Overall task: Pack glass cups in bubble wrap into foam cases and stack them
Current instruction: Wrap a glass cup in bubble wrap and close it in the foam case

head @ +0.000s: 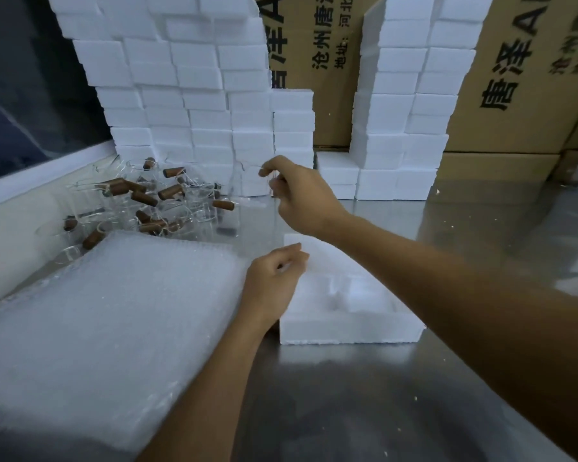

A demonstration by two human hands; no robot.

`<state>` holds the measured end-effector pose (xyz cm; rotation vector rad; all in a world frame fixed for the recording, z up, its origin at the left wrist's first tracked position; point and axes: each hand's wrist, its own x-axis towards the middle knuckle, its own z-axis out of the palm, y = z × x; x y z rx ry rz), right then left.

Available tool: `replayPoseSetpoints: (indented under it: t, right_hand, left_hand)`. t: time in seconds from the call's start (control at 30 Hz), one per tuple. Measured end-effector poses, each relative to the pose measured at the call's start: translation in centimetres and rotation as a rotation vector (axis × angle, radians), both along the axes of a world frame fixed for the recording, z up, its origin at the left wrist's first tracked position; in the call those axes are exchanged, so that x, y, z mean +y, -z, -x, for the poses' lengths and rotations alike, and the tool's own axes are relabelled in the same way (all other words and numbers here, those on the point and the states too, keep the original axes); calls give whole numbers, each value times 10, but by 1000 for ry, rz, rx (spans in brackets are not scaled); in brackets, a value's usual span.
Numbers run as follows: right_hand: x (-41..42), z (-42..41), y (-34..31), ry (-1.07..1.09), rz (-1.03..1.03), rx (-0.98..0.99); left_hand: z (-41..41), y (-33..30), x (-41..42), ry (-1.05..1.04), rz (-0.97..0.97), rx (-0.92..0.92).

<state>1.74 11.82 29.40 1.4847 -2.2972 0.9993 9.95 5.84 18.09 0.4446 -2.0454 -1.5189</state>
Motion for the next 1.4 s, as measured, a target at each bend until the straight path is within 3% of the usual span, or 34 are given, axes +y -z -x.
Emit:
replayPoseSetpoints:
  t: [0.27, 0.33, 0.47, 0.53, 0.7, 0.9, 1.03, 1.4]
  right_hand:
    - [95, -8, 30, 58, 202, -103]
    - [114, -8, 36, 67, 251, -130]
    - [141, -14, 46, 27, 334, -200]
    - [149, -20, 49, -16, 391, -228]
    - [164, -24, 52, -1, 497, -224]
    - [176, -25, 57, -3, 167, 16]
    - [174, -27, 58, 101, 163, 157]
    - [173, -29, 62, 172, 201, 142]
  left_hand:
    - [-17, -20, 13, -180, -63, 135]
    - [-23, -23, 18, -206, 122, 173]
    - [-34, -35, 33, -194, 753, 258]
    - [-38, -42, 40, -151, 899, 286]
    - [-41, -49, 53, -69, 883, 288]
    - [-43, -51, 54, -68, 849, 233]
    - [-42, -51, 58, -39, 833, 206]
    - [-49, -58, 64, 37, 748, 124]
